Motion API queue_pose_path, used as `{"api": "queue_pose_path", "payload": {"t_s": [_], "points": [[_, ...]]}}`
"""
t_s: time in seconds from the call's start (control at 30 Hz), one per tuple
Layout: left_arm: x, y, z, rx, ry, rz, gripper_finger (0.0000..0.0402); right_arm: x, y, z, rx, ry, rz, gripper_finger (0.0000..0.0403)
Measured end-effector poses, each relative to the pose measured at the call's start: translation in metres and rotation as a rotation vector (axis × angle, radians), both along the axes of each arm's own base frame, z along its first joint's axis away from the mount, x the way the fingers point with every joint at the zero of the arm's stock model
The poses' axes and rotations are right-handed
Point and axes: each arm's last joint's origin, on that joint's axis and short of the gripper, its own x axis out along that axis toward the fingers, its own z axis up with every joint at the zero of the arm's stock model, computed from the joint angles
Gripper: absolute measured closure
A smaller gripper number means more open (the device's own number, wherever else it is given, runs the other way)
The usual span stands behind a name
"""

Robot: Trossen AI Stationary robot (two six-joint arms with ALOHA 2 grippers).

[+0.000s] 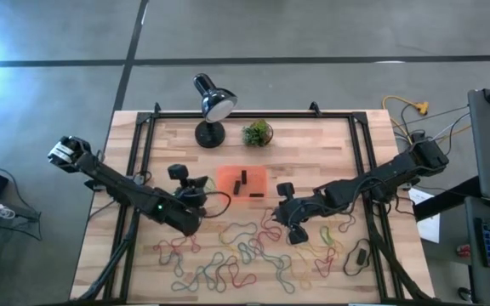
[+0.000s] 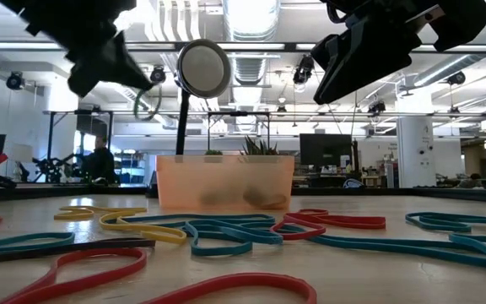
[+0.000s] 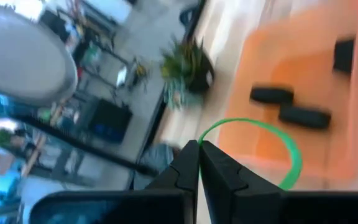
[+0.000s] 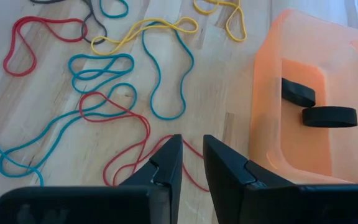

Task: Pick and place rubber bands into bin
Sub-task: Put the green rubberband into the orange bin

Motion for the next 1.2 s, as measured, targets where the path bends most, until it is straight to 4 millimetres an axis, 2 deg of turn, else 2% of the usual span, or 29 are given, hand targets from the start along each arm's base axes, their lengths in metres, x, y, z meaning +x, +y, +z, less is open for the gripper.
{"api": "queue_pose_path", "payload": {"t_s": [0.3, 0.53, 0.9, 1.2], "points": [[0.028, 0.006, 0.001, 0.083, -0.046, -0.039, 0.0401, 0.0, 0.0, 0.0, 0.007, 0.001, -0.009, 0.0344], [0.053, 0.021, -0.025, 0.027, 0.017, -0.045, 0.0401, -0.002, -0.001, -0.004, 0.008, 0.018, -0.017, 0.0344], [0.084, 0.029, -0.064, 0.089, 0.182, -0.016, 0.0401, -0.004, -0.001, -0.008, 0.007, 0.028, -0.02, 0.0344], [0.101, 0.024, -0.062, 0.126, 0.212, -0.043, 0.04, -0.007, -0.003, -0.014, 0.003, 0.046, -0.023, 0.0344]]}}
